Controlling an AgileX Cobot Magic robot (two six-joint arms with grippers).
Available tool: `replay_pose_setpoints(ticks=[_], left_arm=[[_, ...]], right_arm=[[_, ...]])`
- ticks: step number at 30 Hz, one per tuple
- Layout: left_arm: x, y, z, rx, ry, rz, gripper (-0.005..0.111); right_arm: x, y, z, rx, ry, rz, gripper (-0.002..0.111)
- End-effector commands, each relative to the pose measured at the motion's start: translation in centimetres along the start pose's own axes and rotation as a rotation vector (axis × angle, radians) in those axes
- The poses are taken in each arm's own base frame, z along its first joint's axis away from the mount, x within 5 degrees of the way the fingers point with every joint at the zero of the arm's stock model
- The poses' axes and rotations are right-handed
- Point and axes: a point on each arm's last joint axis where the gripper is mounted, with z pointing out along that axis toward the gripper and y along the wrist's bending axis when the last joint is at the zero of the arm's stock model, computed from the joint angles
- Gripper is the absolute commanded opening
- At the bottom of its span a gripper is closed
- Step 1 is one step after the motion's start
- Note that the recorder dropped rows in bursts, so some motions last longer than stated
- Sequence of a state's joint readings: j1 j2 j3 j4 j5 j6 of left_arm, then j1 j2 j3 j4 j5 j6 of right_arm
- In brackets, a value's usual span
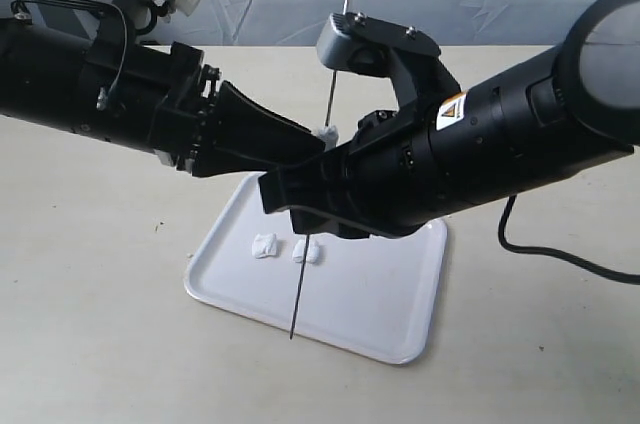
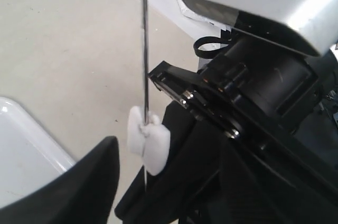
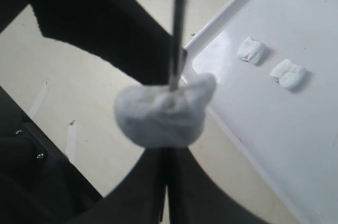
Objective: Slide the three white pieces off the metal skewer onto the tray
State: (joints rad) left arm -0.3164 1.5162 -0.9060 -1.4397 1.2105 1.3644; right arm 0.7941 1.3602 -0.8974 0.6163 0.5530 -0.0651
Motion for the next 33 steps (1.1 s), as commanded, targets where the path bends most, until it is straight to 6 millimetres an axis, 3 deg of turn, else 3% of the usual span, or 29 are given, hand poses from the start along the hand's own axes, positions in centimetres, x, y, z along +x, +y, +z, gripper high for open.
replay_pose_setpoints(ticks=[1, 9, 19, 23, 27, 33], left_arm=[[-0.09, -0.16, 0.11, 0.015, -0.018, -0.003, 0.049], [-0.22, 0.2, 0.11, -0.026, -0.032, -0.006, 0.021], [-0.3, 0.55, 0.09, -0.064, -0.041, -0.009, 0.019], [-0.36, 0.68, 0.08, -0.078, -0.048, -0.011, 0.013], [-0.48, 0.65, 0.07, -0.075, -0.061, -0.012, 0.0], [-0.59, 0.58, 0.07, -0.067, -0.072, -0.002, 0.0]], right_arm=[[-0.28, 0.17, -0.35, -0.011, -0.019, -0.001, -0.001], [-0.11, 0.18, -0.35, -0.012, -0.001, -0.003, -0.001], [-0.12, 0.18, -0.35, -0.012, -0.001, -0.005, -0.001], [-0.12, 0.18, -0.35, -0.012, -0.001, -0.007, -0.001], [-0.12, 0.18, -0.35, -0.012, -0.001, -0.007, -0.001], [-0.12, 0.18, -0.35, -0.012, -0.001, -0.007, -0.001]])
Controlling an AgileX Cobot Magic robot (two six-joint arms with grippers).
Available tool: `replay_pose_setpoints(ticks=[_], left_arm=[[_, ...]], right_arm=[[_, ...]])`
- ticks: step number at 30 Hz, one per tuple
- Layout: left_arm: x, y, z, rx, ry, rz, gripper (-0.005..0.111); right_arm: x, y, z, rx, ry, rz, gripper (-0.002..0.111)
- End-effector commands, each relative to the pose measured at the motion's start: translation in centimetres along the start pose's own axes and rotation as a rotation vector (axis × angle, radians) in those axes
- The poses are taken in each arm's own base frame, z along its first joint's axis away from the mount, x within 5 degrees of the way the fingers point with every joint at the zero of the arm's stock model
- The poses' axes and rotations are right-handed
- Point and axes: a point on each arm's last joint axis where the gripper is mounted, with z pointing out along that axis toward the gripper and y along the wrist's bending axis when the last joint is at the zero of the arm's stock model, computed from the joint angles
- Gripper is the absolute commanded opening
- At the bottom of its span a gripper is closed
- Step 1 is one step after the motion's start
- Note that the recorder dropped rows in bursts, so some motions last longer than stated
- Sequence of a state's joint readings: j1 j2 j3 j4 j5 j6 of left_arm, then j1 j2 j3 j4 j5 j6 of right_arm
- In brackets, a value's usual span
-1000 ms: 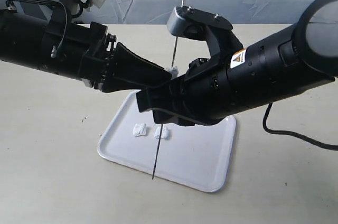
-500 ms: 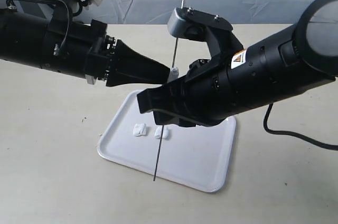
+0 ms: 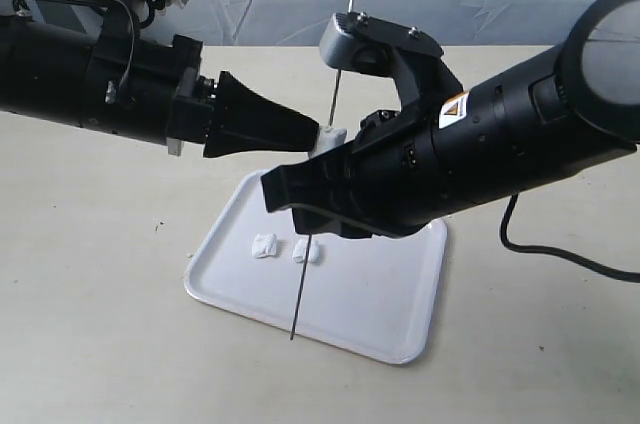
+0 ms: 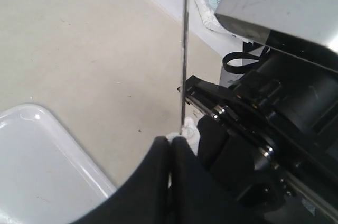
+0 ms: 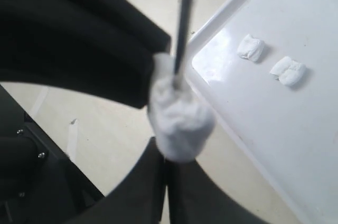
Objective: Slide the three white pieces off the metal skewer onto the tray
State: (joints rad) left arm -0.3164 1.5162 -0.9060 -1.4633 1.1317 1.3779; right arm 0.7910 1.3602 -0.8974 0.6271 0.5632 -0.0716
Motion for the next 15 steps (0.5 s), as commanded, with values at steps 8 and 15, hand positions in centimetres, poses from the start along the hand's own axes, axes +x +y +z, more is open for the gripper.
replay_pose_setpoints(ticks=[8, 15], left_arm=[[-0.72, -0.24, 0.07, 0.022, -0.087, -0.002, 0.0], [-1.26, -0.39, 0.0, 0.038, -0.147, -0.002, 0.0]], right_arm=[[-0.09, 0.2, -0.33, -0.008, -0.002, -0.011, -0.001], [0.52, -0.08, 0.01, -0.001, 0.026, -0.007, -0.001]])
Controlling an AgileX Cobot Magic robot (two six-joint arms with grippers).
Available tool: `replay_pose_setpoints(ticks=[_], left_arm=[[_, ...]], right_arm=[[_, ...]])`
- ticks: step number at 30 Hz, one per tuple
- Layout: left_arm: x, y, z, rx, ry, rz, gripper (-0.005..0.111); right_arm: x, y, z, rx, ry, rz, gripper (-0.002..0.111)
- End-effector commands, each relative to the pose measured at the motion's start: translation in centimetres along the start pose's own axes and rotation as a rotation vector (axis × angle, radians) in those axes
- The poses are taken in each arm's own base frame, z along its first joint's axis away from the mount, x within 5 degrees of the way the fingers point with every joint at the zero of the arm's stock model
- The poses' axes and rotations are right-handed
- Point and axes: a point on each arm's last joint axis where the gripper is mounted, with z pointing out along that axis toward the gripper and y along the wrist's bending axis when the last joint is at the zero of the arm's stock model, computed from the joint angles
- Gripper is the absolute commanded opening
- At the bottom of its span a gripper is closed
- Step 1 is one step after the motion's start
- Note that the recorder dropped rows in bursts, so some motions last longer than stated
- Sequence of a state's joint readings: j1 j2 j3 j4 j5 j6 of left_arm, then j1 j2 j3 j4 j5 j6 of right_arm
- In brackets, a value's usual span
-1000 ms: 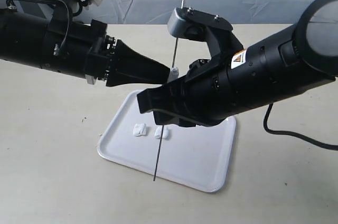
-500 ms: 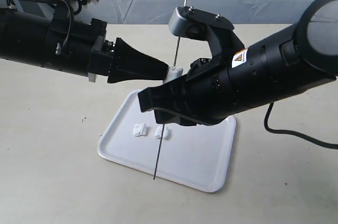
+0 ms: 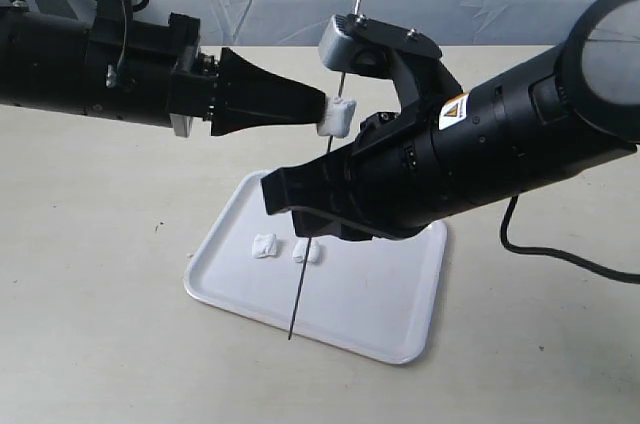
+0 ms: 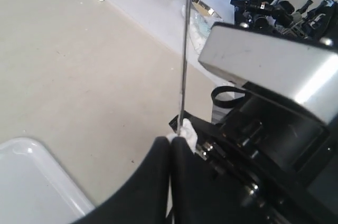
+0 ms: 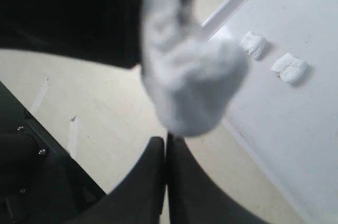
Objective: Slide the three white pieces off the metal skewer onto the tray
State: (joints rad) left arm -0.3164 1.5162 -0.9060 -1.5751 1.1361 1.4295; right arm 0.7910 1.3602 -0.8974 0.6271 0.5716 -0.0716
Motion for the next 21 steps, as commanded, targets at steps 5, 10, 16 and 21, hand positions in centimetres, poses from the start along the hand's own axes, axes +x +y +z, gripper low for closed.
replay_pose_setpoints(ticks=[5, 10, 16, 21], left_arm=[[-0.5, 0.0, 0.1, -0.002, -0.063, -0.009, 0.0], [-0.8, 0.0, 0.1, -0.008, -0.102, -0.008, 0.0], [-1.2, 0.5, 0.0, -0.065, -0.129, -0.011, 0.0], [-1.3, 1.3, -0.1, -0.155, -0.132, -0.014, 0.0]], right_arm=[[1.5, 0.0, 0.6, 0.004, 0.044, -0.021, -0.001], [2.5, -0.2, 1.0, 0.008, 0.069, -0.017, -0.001], [4.2, -1.4, 1.7, 0.035, 0.124, 0.006, -0.001], [5.4, -2.3, 2.1, 0.059, 0.152, 0.021, -0.001]])
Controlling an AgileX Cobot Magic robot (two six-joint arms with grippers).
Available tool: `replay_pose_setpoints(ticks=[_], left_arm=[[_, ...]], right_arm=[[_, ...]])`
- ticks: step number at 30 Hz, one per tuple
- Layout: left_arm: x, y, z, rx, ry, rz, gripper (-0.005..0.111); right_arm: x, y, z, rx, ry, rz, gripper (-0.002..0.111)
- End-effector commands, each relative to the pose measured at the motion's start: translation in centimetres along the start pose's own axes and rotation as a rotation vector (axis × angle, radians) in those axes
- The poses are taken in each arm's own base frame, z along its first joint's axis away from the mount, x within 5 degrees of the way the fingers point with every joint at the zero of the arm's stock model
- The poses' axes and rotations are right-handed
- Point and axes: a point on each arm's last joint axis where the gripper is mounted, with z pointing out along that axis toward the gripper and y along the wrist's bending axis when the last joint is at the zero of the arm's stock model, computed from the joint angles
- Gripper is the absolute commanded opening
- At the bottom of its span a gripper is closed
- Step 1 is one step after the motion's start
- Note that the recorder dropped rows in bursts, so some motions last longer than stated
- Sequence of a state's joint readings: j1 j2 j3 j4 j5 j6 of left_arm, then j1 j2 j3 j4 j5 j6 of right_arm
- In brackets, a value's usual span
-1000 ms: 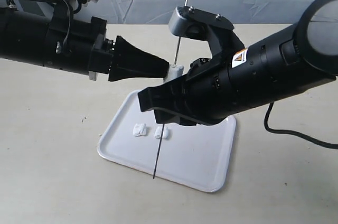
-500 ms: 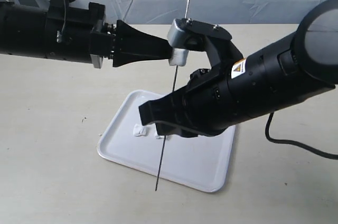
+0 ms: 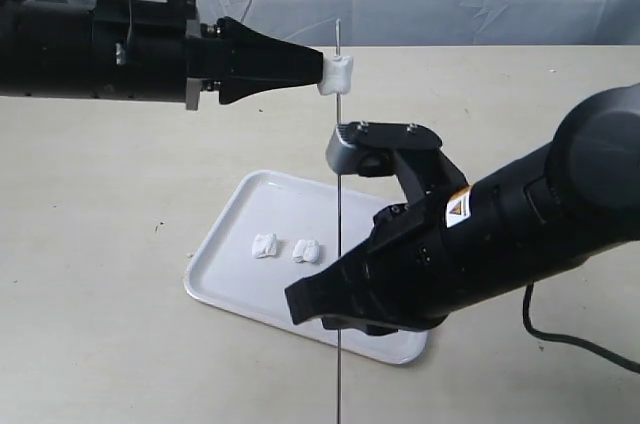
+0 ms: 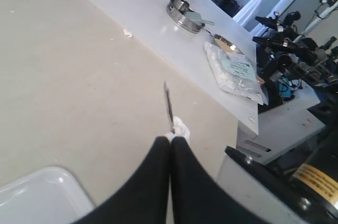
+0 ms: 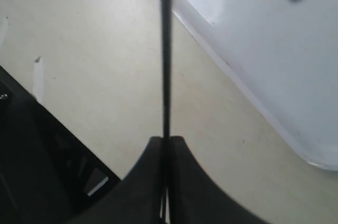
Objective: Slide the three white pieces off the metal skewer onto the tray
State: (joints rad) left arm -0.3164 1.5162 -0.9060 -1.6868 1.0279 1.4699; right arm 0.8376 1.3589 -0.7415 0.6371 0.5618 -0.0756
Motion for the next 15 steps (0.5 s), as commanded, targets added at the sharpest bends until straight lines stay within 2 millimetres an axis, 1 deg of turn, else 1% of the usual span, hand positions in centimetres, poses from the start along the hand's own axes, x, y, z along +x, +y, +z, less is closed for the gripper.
replay_pose_setpoints(ticks=[1, 7, 15], left_arm=[[-0.2, 0.7, 0.1, -0.081, -0.016, 0.005, 0.0], [0.1, 1.9, -0.1, -0.217, 0.025, 0.029, 0.0], [0.0, 2.4, -0.2, -0.277, 0.012, 0.025, 0.0]], right_arm=[[0.9, -0.7, 0.4, 0.019, 0.011, 0.006, -0.001], [1.6, -1.2, 0.7, 0.036, 0.036, 0.001, -0.001], [2.8, -2.1, 1.2, 0.062, 0.076, 0.006, -0.001]])
